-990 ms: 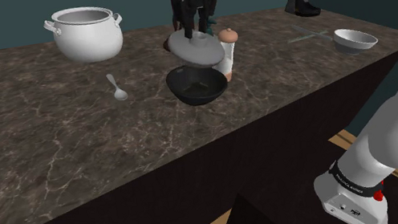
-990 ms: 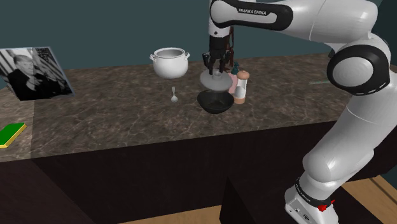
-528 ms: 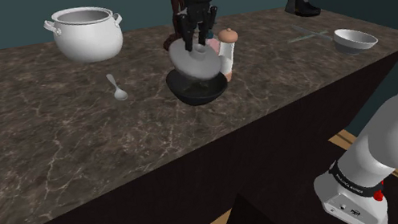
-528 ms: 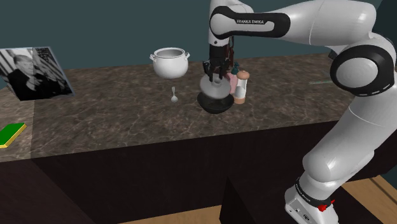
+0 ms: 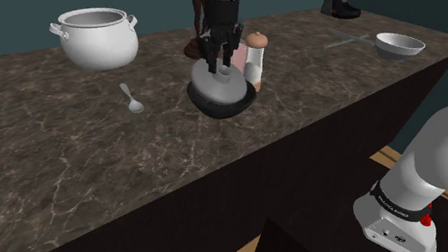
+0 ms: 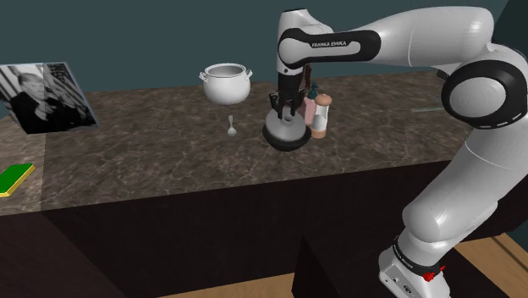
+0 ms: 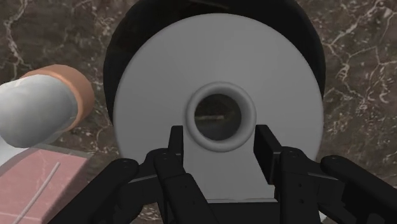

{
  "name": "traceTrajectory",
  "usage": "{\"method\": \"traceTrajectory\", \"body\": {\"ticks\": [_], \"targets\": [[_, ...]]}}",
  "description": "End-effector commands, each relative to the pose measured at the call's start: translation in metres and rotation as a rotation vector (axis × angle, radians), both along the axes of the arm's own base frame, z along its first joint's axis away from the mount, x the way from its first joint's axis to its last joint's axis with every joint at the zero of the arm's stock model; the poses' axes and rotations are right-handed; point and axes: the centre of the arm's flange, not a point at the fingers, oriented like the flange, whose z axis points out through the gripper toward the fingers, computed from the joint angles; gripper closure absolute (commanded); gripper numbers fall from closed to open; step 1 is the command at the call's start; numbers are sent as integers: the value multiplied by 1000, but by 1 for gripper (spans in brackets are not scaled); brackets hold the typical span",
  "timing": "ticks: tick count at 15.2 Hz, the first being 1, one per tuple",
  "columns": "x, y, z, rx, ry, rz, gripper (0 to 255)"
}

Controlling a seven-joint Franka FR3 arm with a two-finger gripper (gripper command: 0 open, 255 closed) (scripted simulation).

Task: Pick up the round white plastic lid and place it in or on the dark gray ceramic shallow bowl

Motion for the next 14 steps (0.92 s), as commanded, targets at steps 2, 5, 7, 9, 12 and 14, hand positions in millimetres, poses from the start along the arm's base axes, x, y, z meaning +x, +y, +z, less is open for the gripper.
{"method": "traceTrajectory", "body": {"ticks": [2,5,7,9,12,14], "targets": [[1,0,-8,0,-1,0,255],[1,0,-8,0,-1,0,255],[1,0,-8,0,-1,0,255],[1,1,-8,0,-1,0,0],[1,1,-8,0,-1,0,0],[1,0,-8,0,-1,0,0]]}}
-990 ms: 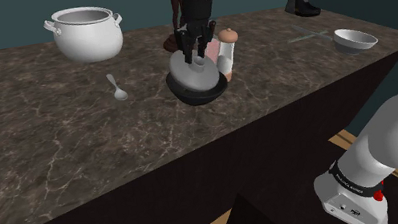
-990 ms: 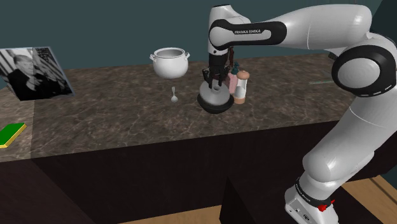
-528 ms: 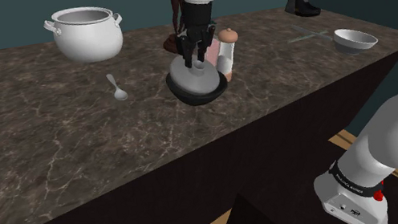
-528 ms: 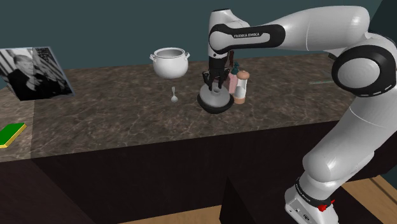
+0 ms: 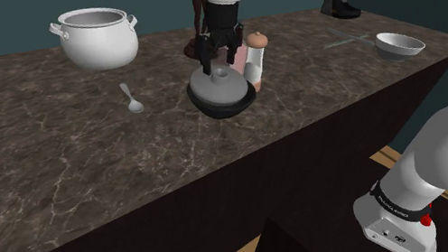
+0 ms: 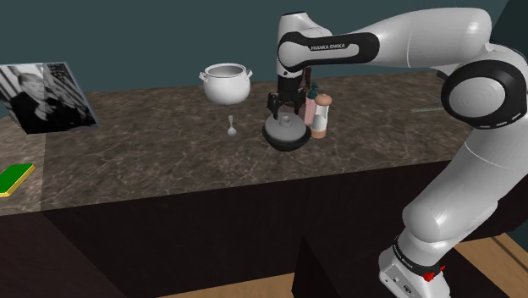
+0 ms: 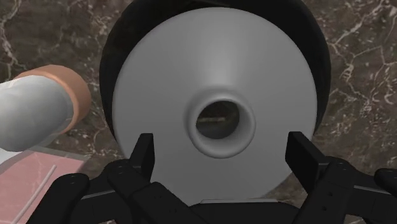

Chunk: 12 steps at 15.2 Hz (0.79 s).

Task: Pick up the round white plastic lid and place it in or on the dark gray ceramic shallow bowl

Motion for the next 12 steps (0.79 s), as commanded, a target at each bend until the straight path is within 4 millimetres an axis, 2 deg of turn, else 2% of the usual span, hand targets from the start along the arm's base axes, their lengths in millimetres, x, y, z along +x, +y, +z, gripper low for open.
{"method": "traceTrajectory", "body": {"ticks": [1,4,12], "targets": [[0,0,13,0,0,0,0],[0,0,50,0,0,0,0],[0,0,50,0,0,0,0]]}}
